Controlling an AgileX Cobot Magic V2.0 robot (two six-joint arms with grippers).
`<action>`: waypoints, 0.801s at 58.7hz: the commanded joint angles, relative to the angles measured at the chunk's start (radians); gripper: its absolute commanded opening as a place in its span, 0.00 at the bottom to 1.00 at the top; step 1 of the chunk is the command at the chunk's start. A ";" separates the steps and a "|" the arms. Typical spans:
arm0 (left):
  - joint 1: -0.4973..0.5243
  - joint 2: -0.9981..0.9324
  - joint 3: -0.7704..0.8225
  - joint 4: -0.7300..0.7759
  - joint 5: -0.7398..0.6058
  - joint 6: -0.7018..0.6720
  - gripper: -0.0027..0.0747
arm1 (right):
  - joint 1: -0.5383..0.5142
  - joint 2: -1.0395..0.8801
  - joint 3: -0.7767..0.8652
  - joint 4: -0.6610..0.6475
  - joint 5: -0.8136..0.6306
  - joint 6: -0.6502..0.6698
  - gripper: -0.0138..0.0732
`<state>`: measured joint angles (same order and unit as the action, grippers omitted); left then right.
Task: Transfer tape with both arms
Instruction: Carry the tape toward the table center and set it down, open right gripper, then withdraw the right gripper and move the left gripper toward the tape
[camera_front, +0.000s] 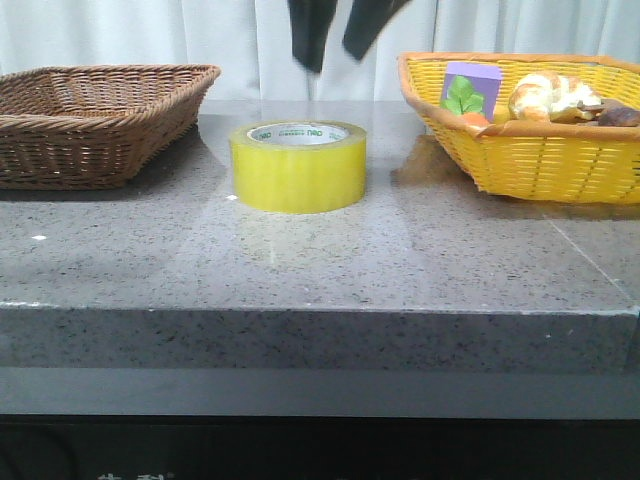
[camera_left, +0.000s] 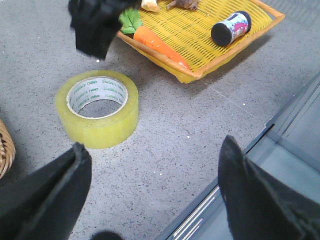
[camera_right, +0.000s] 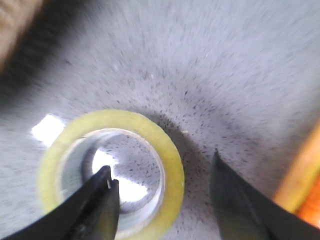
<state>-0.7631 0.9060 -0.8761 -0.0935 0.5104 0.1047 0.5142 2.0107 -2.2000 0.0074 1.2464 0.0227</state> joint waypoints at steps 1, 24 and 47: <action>-0.008 -0.005 -0.031 -0.009 -0.068 0.001 0.71 | -0.004 -0.137 -0.006 0.006 -0.023 0.021 0.65; -0.008 -0.005 -0.031 -0.009 -0.068 0.001 0.71 | -0.004 -0.603 0.620 0.022 -0.452 0.025 0.65; -0.008 -0.005 -0.031 -0.009 -0.068 0.001 0.71 | -0.004 -1.015 1.171 0.021 -0.753 0.025 0.65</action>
<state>-0.7631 0.9060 -0.8761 -0.0935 0.5104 0.1047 0.5142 1.0834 -1.0837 0.0299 0.6262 0.0489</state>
